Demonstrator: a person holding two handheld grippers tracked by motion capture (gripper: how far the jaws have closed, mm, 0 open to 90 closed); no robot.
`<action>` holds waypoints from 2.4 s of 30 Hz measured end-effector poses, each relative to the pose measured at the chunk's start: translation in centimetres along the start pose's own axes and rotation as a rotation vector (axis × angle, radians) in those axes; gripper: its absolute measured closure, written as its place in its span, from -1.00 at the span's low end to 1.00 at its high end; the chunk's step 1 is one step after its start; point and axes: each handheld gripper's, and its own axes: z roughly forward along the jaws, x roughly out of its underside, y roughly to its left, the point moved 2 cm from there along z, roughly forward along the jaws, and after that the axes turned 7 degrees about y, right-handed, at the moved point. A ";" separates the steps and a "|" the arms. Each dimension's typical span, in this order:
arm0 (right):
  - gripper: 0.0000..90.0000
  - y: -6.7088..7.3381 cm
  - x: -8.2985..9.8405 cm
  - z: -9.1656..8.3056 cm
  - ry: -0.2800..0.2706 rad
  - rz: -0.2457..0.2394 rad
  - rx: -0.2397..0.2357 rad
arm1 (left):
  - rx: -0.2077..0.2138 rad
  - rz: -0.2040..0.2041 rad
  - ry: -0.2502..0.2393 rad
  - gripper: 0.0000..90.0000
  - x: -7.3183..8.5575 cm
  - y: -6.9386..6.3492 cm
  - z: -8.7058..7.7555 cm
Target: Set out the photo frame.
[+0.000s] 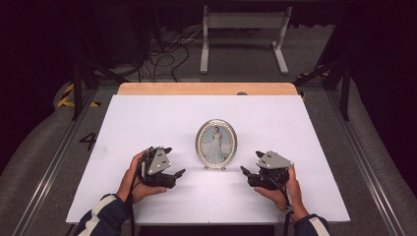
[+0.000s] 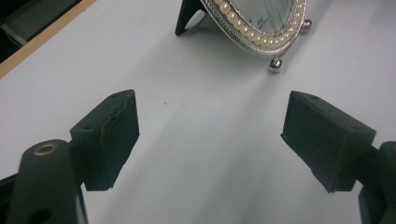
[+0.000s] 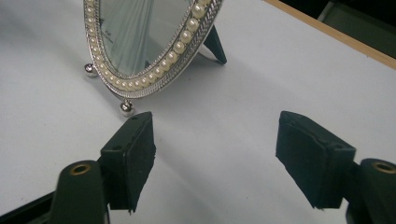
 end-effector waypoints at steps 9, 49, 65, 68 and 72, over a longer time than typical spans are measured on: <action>-0.41 -0.2 0.9 -0.2 0.015 -0.016 0.016 | -0.023 -0.022 0.036 -0.61 1.8 0.6 -0.6; -0.48 -2.4 6.5 -2.4 0.057 0.050 0.109 | -0.056 -0.230 0.035 -0.69 10.8 2.2 -6.5; -0.50 -2.6 7.3 -2.8 0.057 0.072 0.109 | -0.061 -0.240 0.062 -0.69 11.6 2.2 -6.5; -0.51 -2.5 7.3 -2.8 0.058 0.069 0.111 | -0.064 -0.241 0.053 -0.69 11.5 2.2 -6.6; -0.51 -2.5 7.2 -2.9 0.049 0.072 0.111 | -0.068 -0.244 0.044 -0.69 11.5 2.2 -6.7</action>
